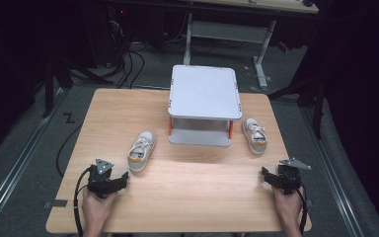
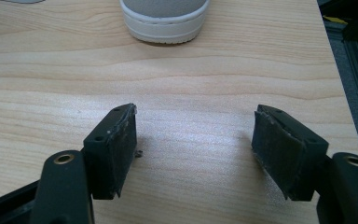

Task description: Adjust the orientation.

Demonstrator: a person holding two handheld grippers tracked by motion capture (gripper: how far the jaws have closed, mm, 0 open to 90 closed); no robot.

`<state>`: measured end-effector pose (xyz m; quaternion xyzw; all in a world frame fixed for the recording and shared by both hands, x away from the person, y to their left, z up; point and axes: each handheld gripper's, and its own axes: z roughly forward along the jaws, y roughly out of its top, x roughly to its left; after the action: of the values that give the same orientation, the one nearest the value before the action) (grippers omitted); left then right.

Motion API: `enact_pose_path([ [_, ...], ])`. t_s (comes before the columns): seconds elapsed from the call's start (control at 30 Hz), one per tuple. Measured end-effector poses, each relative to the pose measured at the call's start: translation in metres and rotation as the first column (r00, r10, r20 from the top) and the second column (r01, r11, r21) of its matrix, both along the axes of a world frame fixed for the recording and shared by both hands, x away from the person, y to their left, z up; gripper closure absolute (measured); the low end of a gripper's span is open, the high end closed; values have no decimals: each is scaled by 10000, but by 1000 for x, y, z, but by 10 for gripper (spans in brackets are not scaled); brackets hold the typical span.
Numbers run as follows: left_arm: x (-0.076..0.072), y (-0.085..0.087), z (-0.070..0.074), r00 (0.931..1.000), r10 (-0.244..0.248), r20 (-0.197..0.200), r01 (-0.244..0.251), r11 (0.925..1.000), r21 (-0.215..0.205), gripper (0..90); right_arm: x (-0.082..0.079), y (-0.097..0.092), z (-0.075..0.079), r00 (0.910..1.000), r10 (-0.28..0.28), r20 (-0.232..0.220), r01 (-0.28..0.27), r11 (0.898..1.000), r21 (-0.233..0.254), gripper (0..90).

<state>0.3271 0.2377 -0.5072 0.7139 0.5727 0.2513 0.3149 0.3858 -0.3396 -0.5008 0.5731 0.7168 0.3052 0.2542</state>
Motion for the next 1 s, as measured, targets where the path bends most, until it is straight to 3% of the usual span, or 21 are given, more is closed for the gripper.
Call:
enact_pose_path([
  [0.77,1,0,0,9998,-192,8,192,9998,-29,216,0,0,0,10000,40,4,-40,10000,-17,301],
  [0.9,-2,1,1,9997,-251,32,251,9997,-73,309,-1,0,0,10000,95,10,-95,10000,-29,301],
  [1.0,-3,3,3,9999,-144,-31,143,9991,-389,346,-1,0,0,9999,126,23,-126,9999,-38,301],
])
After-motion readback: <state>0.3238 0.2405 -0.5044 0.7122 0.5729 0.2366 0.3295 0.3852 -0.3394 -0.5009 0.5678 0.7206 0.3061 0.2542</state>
